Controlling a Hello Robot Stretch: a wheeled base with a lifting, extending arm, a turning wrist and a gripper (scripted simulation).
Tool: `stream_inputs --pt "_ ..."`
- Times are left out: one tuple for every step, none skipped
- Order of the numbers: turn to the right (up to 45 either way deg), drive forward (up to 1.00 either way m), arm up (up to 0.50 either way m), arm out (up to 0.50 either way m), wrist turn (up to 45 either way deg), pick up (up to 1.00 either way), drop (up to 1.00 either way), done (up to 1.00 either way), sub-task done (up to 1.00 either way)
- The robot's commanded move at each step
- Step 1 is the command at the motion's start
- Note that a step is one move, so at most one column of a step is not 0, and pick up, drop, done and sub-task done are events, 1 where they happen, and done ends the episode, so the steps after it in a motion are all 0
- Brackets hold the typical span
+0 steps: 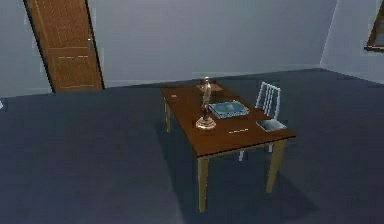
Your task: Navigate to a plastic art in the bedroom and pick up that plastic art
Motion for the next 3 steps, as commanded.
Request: stream_inputs --pt "0.0 0.55 0.00 0.00 0.0 0.00 0.00 0.00 0.00" --pt "-45.0 0.00 0.00 0.00 0.0 0.00 0.00 0.00 0.00" --pt "-33.0 0.00 0.00 0.00 0.0 0.00 0.00 0.00 0.00"
